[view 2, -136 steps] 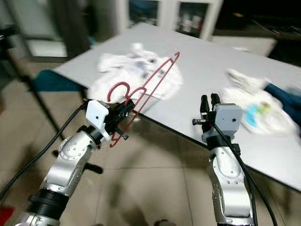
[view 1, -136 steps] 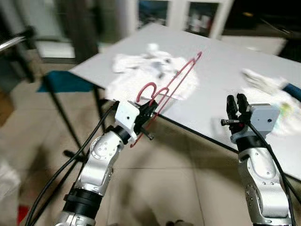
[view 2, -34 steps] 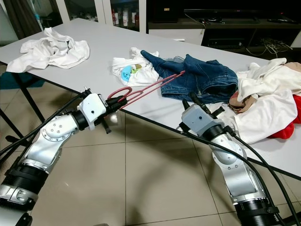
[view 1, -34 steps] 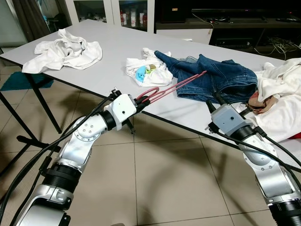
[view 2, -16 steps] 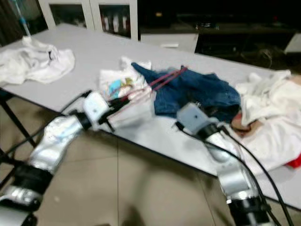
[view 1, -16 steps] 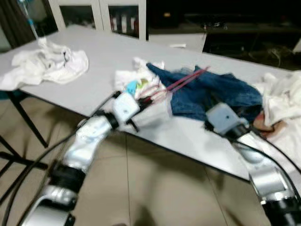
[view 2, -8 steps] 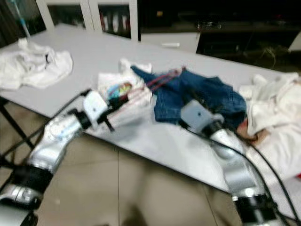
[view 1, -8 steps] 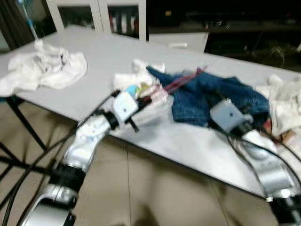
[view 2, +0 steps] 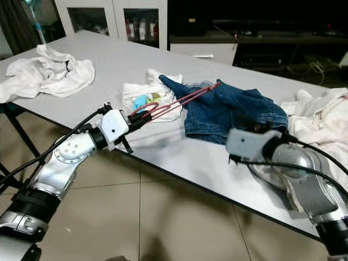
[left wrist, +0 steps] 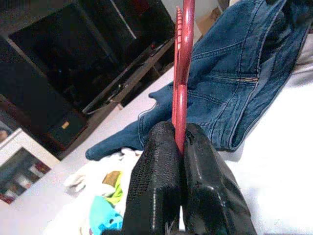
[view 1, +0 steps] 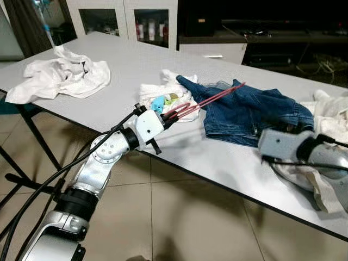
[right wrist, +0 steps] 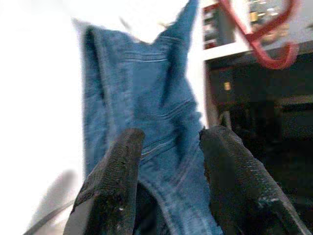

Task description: Hang hanger

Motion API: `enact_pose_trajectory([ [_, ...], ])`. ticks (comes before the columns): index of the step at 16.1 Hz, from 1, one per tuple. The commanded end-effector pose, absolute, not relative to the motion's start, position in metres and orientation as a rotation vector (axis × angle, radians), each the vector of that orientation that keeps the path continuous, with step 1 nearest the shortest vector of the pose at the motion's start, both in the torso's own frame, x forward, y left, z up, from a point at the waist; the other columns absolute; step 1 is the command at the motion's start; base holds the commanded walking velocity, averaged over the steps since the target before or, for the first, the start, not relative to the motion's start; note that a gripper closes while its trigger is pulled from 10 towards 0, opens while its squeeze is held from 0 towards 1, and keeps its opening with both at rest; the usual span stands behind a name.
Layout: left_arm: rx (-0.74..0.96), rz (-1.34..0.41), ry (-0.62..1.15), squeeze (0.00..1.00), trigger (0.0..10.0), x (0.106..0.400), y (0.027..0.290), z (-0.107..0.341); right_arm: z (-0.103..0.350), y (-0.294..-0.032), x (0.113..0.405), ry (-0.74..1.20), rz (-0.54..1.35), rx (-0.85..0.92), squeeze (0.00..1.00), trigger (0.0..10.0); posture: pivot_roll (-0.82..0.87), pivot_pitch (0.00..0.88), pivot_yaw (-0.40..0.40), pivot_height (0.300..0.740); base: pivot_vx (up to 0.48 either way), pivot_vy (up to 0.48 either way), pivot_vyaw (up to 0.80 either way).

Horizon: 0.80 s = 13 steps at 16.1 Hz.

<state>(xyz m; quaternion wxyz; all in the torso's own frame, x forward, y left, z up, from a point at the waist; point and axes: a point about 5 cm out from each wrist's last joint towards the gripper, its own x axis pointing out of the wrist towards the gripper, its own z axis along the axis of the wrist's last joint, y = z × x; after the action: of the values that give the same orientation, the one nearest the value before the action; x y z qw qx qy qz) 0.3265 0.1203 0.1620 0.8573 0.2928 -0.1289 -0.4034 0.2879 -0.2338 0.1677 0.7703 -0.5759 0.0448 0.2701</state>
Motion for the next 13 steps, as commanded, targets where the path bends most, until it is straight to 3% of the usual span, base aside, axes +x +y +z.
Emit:
enact_pose_trajectory([
  [1,0.64,-0.851,-0.296,0.0,10.0,0.326,0.117,0.166,0.166,-0.234,0.287,0.118,0.614,-1.28,0.0,10.0,0.01,0.0,-0.009,0.723,0.0,0.0,0.0],
  [6,0.643,-0.852,-0.306,0.0,10.0,0.326,0.115,0.167,0.146,-0.25,0.298,0.25,0.542,-1.424,0.0,10.0,0.02,0.0,-0.007,0.723,0.0,0.0,0.0],
  [13,0.637,-0.858,-0.314,0.0,10.0,0.323,0.113,0.167,0.153,-0.258,0.327,0.171,0.242,-1.601,0.0,10.0,0.03,0.0,-0.012,0.723,0.0,0.0,0.0],
])
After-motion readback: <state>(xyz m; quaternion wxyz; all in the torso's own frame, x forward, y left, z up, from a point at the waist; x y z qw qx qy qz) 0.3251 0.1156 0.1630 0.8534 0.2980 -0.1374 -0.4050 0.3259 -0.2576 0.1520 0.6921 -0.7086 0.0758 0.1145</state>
